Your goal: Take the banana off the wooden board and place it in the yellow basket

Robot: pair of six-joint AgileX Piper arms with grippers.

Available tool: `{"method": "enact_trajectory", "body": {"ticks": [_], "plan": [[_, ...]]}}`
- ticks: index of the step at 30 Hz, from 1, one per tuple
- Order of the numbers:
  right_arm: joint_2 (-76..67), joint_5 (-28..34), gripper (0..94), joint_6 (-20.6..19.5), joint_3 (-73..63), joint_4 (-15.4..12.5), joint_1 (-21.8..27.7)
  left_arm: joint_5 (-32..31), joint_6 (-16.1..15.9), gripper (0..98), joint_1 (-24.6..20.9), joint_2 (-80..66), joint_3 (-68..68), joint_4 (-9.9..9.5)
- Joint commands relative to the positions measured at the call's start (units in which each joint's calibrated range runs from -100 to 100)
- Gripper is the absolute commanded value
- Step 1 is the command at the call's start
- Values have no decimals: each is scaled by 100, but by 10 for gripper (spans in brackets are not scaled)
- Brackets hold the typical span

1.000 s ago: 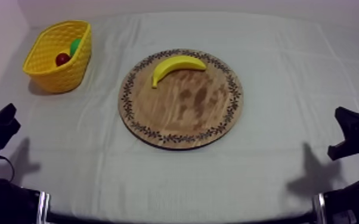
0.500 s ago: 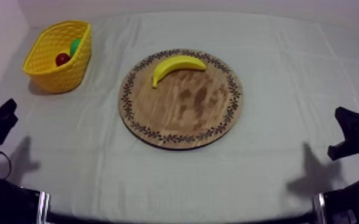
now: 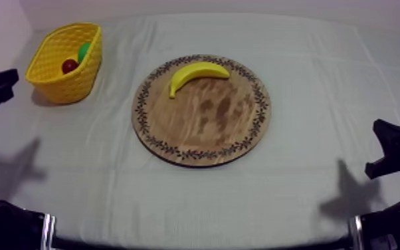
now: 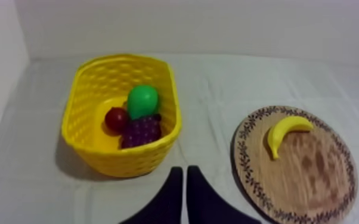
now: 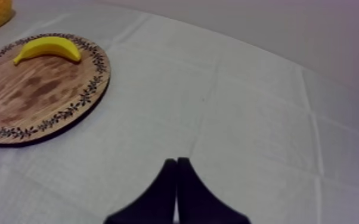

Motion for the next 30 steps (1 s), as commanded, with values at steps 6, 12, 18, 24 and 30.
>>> {"method": "enact_trajectory", "body": {"ticks": [6, 12, 18, 24, 30], "plan": [[3, -1, 2, 4, -3, 0, 1, 647, -604, 0, 262, 2295, -1967, 54], [3, -1, 2, 4, -3, 0, 1, 982, -801, 0, 548, 3492, -3023, 55], [3, -1, 2, 2, -3, 0, 1, 1450, -1067, 0, 856, 4621, -4164, 36], [3, -1, 2, 4, -3, 0, 1, 1987, -1294, 0, 1237, 5699, -5252, -64], [3, -1, 2, 3, -3, 0, 1, 2796, -1447, 0, 1708, 7057, -6727, -176]]}}
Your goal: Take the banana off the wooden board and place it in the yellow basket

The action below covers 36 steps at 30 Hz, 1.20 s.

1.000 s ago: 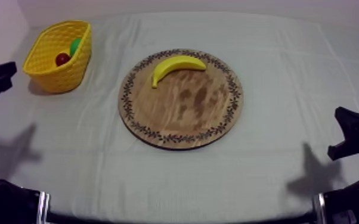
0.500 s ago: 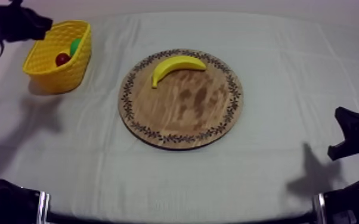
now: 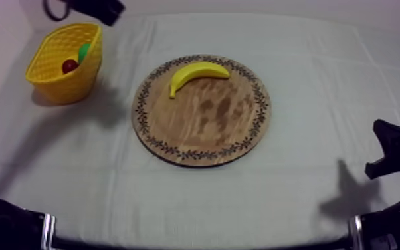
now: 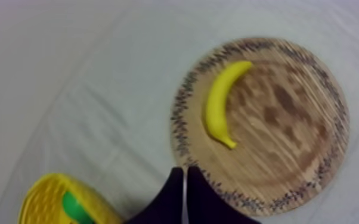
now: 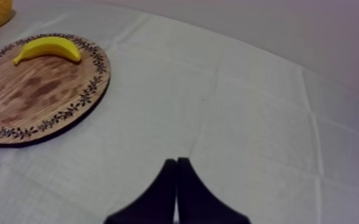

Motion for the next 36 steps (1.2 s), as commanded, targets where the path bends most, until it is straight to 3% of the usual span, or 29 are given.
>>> {"method": "enact_trajectory", "body": {"ticks": [1, 11, 14, 19, 23, 28, 36], "plan": [[3, -2, 2, 2, -3, 0, 1, 337, -38, 0, 210, 824, -949, -15], [3, -2, 2, -1, -3, 0, 1, 920, -210, 43, 543, 2081, -2417, -7], [3, -2, 2, 0, -3, 0, 1, 948, -259, 176, 582, 2251, -2502, -26], [3, -2, 2, -1, -3, 0, 1, 1133, -226, 530, 566, 2535, -2533, -81], [3, -2, 2, 0, -3, 0, 1, 1263, -242, 660, 562, 2781, -2624, -103], [3, -2, 2, 2, -3, 0, 1, 1282, -254, 727, 573, 3118, -2771, -132], [3, -2, 2, 2, -3, 0, 1, 1286, -299, 731, 539, 3814, -3062, -201]]}}
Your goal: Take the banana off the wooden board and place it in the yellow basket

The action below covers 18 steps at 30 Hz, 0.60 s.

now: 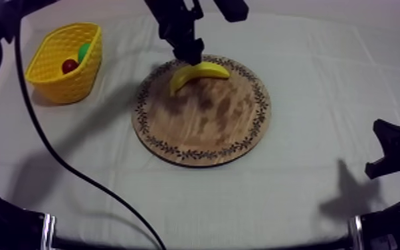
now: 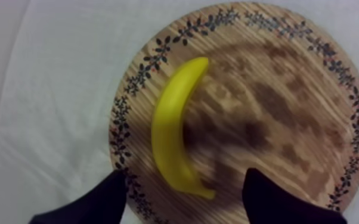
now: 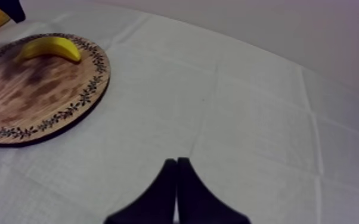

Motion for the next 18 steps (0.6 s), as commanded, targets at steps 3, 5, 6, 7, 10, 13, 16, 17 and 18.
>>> {"method": "enact_trajectory", "body": {"ticks": [3, 5, 6, 7, 10, 13, 16, 17, 18], "plan": [[3, -1, 2, 1, -3, 0, 1, 10, -25, 729, -25, 414, -187, -34], [3, -1, 2, 1, -3, 0, 1, 12, -36, 730, -40, 600, -283, -42], [3, -1, 2, 1, -3, 0, 1, 12, -40, 731, -47, 692, -330, -44], [3, -1, 2, 2, -3, 0, 1, 12, -44, 732, -55, 783, -374, -46], [3, -1, 2, 3, -3, 0, 1, 31, -59, 733, -69, 1038, -537, -31], [3, -1, 2, 3, -3, 0, 1, 58, -79, 728, -54, 1278, -736, -21], [3, -1, 2, 3, -3, 0, 1, 146, -98, 720, -32, 1511, -1003, -7], [3, -1, 2, 3, -3, 0, 1, 188, -102, 713, -31, 1586, -1103, 4], [3, -1, 2, 3, -3, 0, 1, 228, -106, 703, -32, 1652, -1196, 17]]}}
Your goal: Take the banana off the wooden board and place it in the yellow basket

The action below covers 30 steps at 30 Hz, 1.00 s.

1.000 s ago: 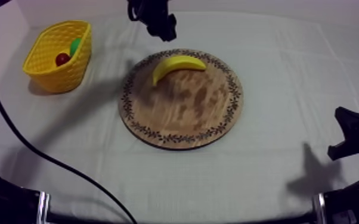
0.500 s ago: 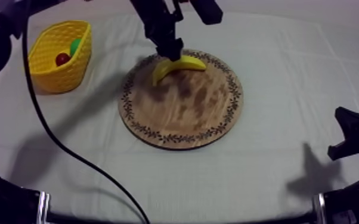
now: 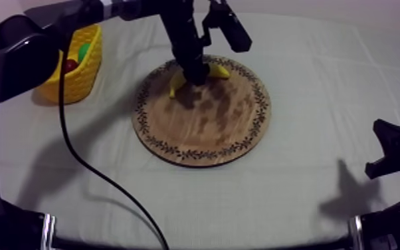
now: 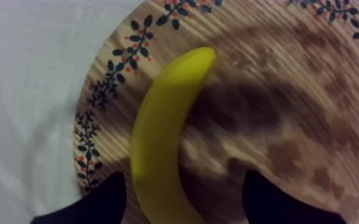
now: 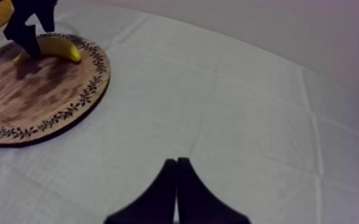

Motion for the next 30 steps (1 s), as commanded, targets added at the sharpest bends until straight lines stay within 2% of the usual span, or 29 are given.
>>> {"method": "enact_trajectory", "body": {"ticks": [1, 7, 14, 16, 20, 22, 25, 30], "plan": [[3, -2, 2, 3, -3, 0, 1, 59, -6, 692, -6, 156, -211, 22], [3, -2, 2, 3, -3, 0, 1, 248, -16, 633, -41, 444, -596, 63], [3, -2, 2, 3, -3, 0, 1, 808, -26, 538, -40, 959, -1388, 79], [3, -2, 2, 3, -3, 0, 1, 932, -13, 482, -24, 1080, -1576, 84], [3, -2, 2, 3, -3, 0, 1, 1148, 100, 250, 0, 1224, -1856, 75], [3, -2, 2, 3, -3, 0, 1, 1256, 158, 174, 4, 1219, -1884, 61], [3, -2, 2, 3, -3, 0, 1, 1336, 259, 114, -4, 1011, -1645, 12], [3, -2, 2, 3, -3, 0, 1, 1355, 478, 82, -153, 113, -858, -81]]}}
